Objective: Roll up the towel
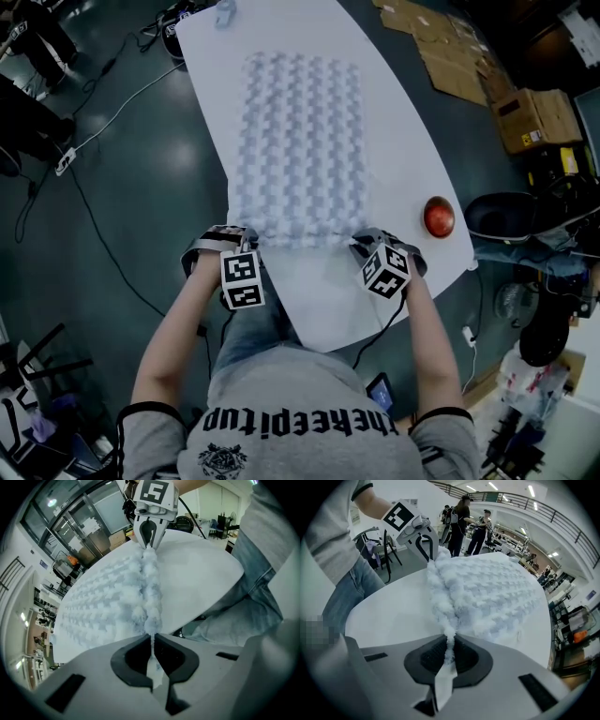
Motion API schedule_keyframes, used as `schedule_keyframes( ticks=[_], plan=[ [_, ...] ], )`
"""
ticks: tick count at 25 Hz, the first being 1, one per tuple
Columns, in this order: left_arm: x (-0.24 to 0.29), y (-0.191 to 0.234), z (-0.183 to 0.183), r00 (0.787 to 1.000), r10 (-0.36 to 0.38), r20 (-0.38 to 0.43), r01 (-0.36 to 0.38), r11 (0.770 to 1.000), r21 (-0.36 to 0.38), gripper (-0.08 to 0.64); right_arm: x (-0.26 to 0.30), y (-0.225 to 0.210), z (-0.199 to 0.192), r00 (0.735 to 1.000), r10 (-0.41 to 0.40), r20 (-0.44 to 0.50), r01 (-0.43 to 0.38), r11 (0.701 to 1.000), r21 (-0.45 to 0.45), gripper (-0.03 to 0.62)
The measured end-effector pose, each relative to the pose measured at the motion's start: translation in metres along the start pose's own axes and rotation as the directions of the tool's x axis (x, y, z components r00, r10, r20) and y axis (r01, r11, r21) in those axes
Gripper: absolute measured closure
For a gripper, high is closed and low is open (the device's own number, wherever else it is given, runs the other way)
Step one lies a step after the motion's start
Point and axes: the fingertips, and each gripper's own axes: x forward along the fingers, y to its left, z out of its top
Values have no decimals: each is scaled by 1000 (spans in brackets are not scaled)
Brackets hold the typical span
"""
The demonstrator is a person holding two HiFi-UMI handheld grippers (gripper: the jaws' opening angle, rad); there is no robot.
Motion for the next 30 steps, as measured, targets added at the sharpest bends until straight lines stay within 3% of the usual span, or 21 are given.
schedule_keyframes(
  ticks=[5, 9, 14, 17, 30],
  plan=[
    [-5, -28, -2, 1000, -28, -7, 28, 999, 21, 537, -7, 20, -1, 999, 34, 2, -34, 999, -1, 571],
    [-18, -49, -2, 996, -91, 2, 91, 995, 31, 537, -18, 43, -1, 996, 88, 4, -88, 996, 20, 571],
    [-32, -75, -4, 981, -194, 6, 194, 980, 42, 537, -29, 77, -5, 980, 197, 33, -199, 974, 112, 570],
    [-34, -72, -5, 980, -198, 10, 197, 979, 43, 537, -30, 80, -5, 972, 227, 55, -233, 956, 179, 569],
    [-17, -2, -3, 989, -146, 37, 146, 989, -13, 534, -15, 9, 3, 990, 129, 59, -139, 958, 252, 548]
  ],
)
